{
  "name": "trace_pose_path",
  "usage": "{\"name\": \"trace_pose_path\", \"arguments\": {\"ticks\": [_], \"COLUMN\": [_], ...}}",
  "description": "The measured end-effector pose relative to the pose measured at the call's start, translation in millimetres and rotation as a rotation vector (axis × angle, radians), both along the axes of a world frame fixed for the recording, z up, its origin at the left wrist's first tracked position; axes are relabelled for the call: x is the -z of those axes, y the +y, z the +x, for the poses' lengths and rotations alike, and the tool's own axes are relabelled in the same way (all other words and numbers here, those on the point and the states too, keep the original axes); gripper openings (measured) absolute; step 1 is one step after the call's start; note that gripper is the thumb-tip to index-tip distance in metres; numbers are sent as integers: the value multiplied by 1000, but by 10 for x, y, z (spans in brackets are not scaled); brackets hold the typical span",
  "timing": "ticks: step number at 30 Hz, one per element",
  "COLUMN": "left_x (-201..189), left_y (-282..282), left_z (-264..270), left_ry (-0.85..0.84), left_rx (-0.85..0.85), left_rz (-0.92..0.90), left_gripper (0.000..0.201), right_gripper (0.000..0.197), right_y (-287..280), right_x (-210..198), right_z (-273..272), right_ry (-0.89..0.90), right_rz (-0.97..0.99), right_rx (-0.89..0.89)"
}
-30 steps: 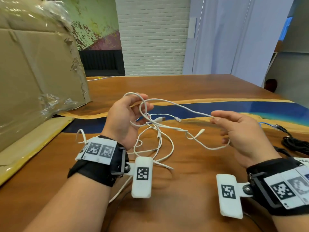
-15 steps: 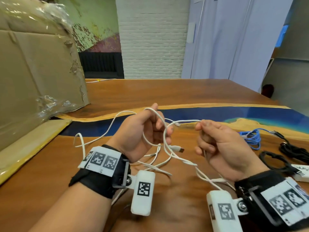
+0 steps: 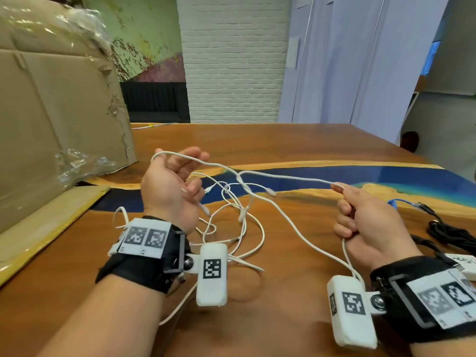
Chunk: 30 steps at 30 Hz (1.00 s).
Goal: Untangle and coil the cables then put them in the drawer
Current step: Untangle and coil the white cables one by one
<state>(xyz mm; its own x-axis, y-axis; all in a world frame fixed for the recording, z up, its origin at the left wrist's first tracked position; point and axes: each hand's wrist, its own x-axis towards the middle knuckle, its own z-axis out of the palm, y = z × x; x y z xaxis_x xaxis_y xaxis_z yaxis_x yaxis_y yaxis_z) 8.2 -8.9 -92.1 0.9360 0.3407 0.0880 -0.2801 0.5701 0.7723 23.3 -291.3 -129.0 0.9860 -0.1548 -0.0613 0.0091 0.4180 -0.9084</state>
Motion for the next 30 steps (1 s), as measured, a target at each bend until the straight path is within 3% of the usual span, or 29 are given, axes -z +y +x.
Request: {"name": "trace_pose_path", "arguments": {"ticks": [6, 9, 11, 13, 17, 19, 21, 25, 29, 30], "left_x": [-81, -79, -59, -32, -3, 1, -4, -53, -48, -38], "left_y": [-40, -139, -223, -316, -475, -515, -500, -314, -280, -321], "left_z": [-74, -93, -114, -145, -232, -258, -237, -122, -117, -138], "left_ry": [-131, -160, -166, -177, -232, -276, -317, -368, -339, -331], "left_rx": [18, 94, 165, 262, 457, 464, 367, 117, 140, 176], "left_rz": [-66, -37, 35, 98, 165, 153, 118, -2, 42, 71], "left_gripper": [70, 73, 76, 78, 79, 76, 73, 63, 62, 62], "right_gripper": [28, 32, 35, 40, 54, 37, 24, 32, 16, 26], "right_y": [-34, 31, 99, 179, 418, 505, 514, 417, 401, 410], "right_x": [47, 55, 63, 35, 23, 60, 44, 16, 1, 20], "right_z": [50, 24, -24, -98, -270, -313, -329, -280, -272, -283], "right_ry": [50, -34, -160, -305, -421, -373, -292, -235, -152, -133], "right_rz": [-80, -323, -588, -713, -523, -500, -460, -328, -215, -217], "right_rx": [58, -13, -38, -80, -384, -492, -493, -424, -410, -443]}}
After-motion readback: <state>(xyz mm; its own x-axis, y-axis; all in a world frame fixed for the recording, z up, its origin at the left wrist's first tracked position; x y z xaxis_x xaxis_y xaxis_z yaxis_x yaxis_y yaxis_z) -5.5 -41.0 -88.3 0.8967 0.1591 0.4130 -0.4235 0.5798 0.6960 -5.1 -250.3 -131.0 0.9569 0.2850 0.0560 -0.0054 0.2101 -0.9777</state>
